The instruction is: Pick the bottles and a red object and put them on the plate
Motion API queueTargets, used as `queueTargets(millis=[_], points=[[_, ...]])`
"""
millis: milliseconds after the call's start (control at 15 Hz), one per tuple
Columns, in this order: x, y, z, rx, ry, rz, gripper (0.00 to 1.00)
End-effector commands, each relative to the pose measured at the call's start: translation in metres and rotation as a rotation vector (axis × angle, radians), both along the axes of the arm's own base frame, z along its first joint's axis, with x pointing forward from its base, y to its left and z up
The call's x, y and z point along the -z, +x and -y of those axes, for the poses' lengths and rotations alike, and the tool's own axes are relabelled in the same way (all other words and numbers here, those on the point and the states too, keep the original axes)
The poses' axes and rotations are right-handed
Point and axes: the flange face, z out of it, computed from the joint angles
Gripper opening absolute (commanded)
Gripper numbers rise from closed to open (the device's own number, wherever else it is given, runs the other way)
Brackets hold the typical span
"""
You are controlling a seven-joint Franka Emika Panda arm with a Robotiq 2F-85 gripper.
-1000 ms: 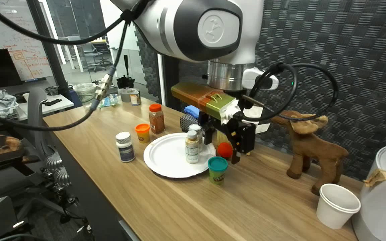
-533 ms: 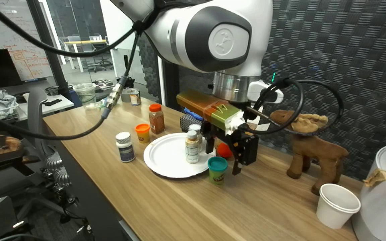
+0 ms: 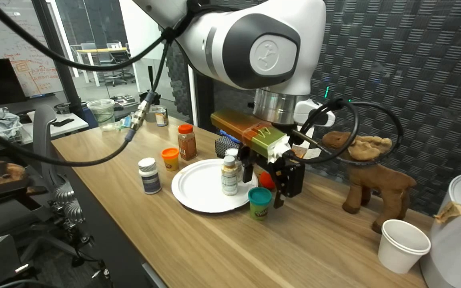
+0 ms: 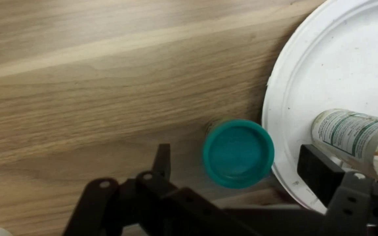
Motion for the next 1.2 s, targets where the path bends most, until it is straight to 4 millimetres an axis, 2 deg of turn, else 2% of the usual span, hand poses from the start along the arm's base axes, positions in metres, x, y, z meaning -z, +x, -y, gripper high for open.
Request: queueTargets(millis=[0, 67, 133, 200, 267, 333, 400, 600, 667, 1000, 1133], points=[[0.0, 0.007, 0.001, -0.011, 0.027, -0.008, 1.0], [0.003, 0.007, 0.002, -0.012, 0.029, -0.017, 0.98], [0.005, 0.007, 0.002, -0.012, 0.028, -0.024, 0.89], [0.008, 0.008, 0.002, -0.013, 0.031, -0.032, 0.73], [0.01, 0.008, 0.002, -0.014, 0.034, -0.039, 0.71], [0.011, 0.008, 0.002, -0.015, 0.032, -0.039, 0.64], [0.011, 0.009, 0.002, -0.017, 0.032, -0.038, 0.54], [0.001, 0.008, 0.001, -0.021, 0.021, -0.017, 0.32], [-0.004, 0.006, 0.002, -0.021, 0.01, -0.011, 0.28], [-0.044, -0.017, -0.004, -0.023, -0.002, 0.037, 0.28], [-0.058, -0.032, -0.01, -0.03, -0.008, 0.045, 0.28]])
